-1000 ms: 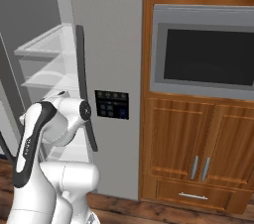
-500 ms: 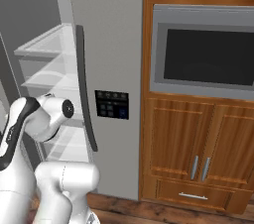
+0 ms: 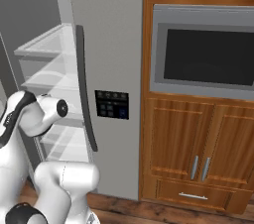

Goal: Place one of the steaks on the plate and the other in the bowl. Then place the bowl in the fridge.

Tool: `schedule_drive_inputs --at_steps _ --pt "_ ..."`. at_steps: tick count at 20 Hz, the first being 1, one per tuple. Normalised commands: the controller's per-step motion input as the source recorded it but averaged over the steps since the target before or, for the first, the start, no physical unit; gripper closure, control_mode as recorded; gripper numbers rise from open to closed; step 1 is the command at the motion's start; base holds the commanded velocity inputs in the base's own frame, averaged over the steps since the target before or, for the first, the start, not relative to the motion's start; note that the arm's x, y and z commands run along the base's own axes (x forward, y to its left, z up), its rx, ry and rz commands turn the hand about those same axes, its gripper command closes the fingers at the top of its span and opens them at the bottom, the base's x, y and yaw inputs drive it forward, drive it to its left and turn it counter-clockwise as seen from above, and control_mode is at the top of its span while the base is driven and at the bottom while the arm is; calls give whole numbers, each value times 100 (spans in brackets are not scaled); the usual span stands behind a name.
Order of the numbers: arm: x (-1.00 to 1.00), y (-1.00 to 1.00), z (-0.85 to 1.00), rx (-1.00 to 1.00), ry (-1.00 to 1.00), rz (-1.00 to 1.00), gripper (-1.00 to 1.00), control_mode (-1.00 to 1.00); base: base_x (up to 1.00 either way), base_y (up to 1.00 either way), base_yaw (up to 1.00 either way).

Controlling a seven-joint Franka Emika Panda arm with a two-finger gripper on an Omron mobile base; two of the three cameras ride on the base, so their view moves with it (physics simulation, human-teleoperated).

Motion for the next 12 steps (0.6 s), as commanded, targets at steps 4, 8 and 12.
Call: schedule_drive_inputs --at_steps 4,8,12 --pt "21 9 -16 1 0 4 -100 -100 0 0 0" --pt "11 61 -36 3 4 17 -100 -100 0 0 0" --pt "3 75 -41 3 3 21 -100 -100 0 0 0"
